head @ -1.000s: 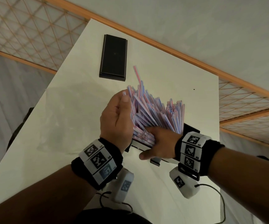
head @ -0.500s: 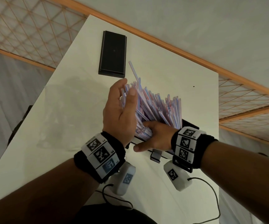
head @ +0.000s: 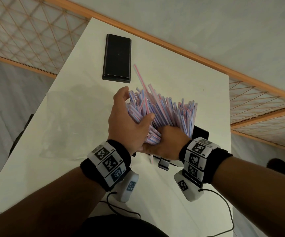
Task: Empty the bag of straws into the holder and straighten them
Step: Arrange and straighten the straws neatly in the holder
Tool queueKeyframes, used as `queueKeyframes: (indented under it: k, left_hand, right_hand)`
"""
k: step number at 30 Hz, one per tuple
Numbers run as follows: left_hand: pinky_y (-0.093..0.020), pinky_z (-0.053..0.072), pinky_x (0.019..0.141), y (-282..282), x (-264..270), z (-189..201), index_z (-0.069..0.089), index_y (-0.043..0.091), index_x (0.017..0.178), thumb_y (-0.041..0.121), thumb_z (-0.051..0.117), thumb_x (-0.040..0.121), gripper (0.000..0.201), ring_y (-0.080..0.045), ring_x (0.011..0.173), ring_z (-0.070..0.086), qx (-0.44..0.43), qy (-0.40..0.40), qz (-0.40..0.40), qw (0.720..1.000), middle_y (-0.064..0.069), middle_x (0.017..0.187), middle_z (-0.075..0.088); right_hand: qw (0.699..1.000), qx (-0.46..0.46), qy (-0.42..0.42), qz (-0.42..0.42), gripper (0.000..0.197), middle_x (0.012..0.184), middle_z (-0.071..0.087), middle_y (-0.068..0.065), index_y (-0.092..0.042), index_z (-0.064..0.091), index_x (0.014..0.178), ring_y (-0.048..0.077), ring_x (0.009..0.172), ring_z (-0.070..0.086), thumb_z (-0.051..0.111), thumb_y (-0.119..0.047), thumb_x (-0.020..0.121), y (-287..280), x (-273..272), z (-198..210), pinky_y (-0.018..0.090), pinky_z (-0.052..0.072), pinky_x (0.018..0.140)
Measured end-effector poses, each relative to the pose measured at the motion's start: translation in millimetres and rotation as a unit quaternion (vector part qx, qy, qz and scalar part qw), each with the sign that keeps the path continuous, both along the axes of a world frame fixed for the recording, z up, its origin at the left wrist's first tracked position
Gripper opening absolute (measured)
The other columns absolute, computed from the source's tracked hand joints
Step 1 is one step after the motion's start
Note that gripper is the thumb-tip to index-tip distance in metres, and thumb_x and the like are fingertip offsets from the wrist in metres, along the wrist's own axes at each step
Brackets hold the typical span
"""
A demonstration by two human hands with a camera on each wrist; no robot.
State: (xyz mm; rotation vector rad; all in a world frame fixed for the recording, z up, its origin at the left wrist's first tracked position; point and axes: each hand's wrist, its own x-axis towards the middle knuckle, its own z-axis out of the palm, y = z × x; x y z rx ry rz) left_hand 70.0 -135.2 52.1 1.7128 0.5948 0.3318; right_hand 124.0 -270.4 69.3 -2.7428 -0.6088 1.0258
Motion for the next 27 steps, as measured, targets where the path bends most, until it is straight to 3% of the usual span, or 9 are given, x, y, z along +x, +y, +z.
queueKeyframes:
  k: [3, 6, 9, 11, 14, 16, 18, 22, 27]
  left_hand:
    - [-0.043, 0.052, 0.103, 0.4, 1.9, -0.3, 0.036, 0.025, 0.145, 0.038, 0.083, 0.079, 0.082, -0.014, 0.123, 0.060, -0.056, -0.014, 0.037, 0.998, 0.011, 0.136, 0.054]
    - [-0.047, 0.052, 0.101, -1.4, 3.7, -0.3, 0.041, 0.018, 0.143, 0.051, 0.064, 0.085, 0.071, -0.015, 0.119, 0.061, -0.105, -0.052, 0.052, 0.992, 0.005, 0.132, 0.056]
    - [-0.038, 0.051, 0.098, -2.9, 5.2, -0.3, 0.045, 0.013, 0.140, 0.056, 0.055, 0.084, 0.072, -0.011, 0.111, 0.062, -0.153, -0.077, 0.067, 0.983, 0.000, 0.126, 0.059]
    - [-0.036, 0.050, 0.096, -1.9, 6.4, -1.3, 0.045, 0.011, 0.138, 0.055, 0.053, 0.086, 0.069, -0.007, 0.106, 0.063, -0.175, -0.084, 0.070, 0.978, -0.003, 0.124, 0.059]
    - [-0.052, 0.050, 0.102, -0.4, 5.1, -1.8, 0.046, 0.012, 0.136, 0.060, 0.050, 0.085, 0.070, -0.024, 0.117, 0.063, -0.185, -0.085, 0.067, 0.977, -0.013, 0.130, 0.059]
    - [-0.055, 0.049, 0.103, 0.3, 4.1, -1.9, 0.047, 0.012, 0.134, 0.060, 0.050, 0.085, 0.069, -0.028, 0.118, 0.061, -0.184, -0.087, 0.067, 0.977, -0.013, 0.130, 0.059]
    - [-0.044, 0.051, 0.101, 0.6, 4.2, -2.3, 0.048, 0.010, 0.134, 0.058, 0.050, 0.085, 0.069, -0.022, 0.114, 0.061, -0.174, -0.087, 0.067, 0.979, -0.009, 0.126, 0.060]
    - [-0.010, 0.044, 0.082, 0.3, 5.1, -6.7, 0.049, 0.004, 0.134, 0.038, 0.051, 0.092, 0.054, 0.008, 0.094, 0.058, -0.158, -0.089, 0.061, 0.982, -0.001, 0.117, 0.057]
    - [-0.006, 0.045, 0.074, -0.6, 4.5, -5.0, 0.047, -0.001, 0.133, 0.031, 0.052, 0.092, 0.052, 0.016, 0.085, 0.059, -0.153, -0.099, 0.056, 0.982, -0.001, 0.115, 0.056]
  right_hand:
    - [0.996, 0.037, -0.076, 0.014, 0.064, 0.074, 0.055, -0.008, -0.019, 0.051, 0.088, 0.015, 0.069, 0.053, 0.074, -0.073, 0.064, -11.5, -4.0, 15.5, 0.025, 0.041, 0.063]
    - [0.981, 0.098, -0.162, 0.029, 0.054, 0.075, 0.044, -0.012, -0.024, 0.043, 0.086, 0.016, 0.068, 0.044, 0.082, -0.056, 0.068, -28.1, -16.1, 20.8, 0.023, 0.033, 0.056]
    - [0.990, 0.075, -0.115, 0.034, 0.043, 0.086, 0.062, -0.007, -0.023, 0.058, 0.094, 0.019, 0.079, 0.059, 0.077, -0.056, 0.074, -36.5, -27.6, 8.0, 0.030, 0.048, 0.070]
    - [0.993, 0.057, -0.096, 0.025, 0.035, 0.086, 0.062, -0.007, -0.024, 0.059, 0.093, 0.018, 0.081, 0.059, 0.073, -0.053, 0.079, -36.5, -31.3, -2.8, 0.028, 0.046, 0.070]
    - [0.992, 0.053, -0.110, -0.008, 0.032, 0.078, 0.056, -0.008, -0.025, 0.050, 0.082, 0.016, 0.074, 0.056, 0.068, -0.051, 0.079, -36.3, -32.8, -14.0, 0.027, 0.045, 0.067]
    - [0.994, 0.049, -0.092, -0.008, 0.035, 0.082, 0.061, -0.008, -0.025, 0.055, 0.091, 0.017, 0.079, 0.061, 0.064, -0.056, 0.078, -35.6, -35.2, -18.5, 0.031, 0.053, 0.072]
    - [0.996, 0.030, -0.080, -0.002, 0.041, 0.087, 0.064, -0.007, -0.024, 0.058, 0.100, 0.018, 0.084, 0.063, 0.064, -0.058, 0.078, -33.8, -36.1, -20.6, 0.032, 0.054, 0.075]
    - [0.998, -0.023, -0.044, -0.032, 0.049, 0.091, 0.063, -0.005, -0.021, 0.057, 0.104, 0.020, 0.084, 0.062, 0.068, -0.061, 0.076, -20.8, -31.1, -17.8, 0.029, 0.050, 0.070]
    - [0.999, 0.012, 0.002, -0.032, 0.051, 0.096, 0.061, -0.007, -0.023, 0.056, 0.117, 0.017, 0.087, 0.059, 0.075, -0.050, 0.078, -4.7, -19.8, -11.2, 0.024, 0.044, 0.074]
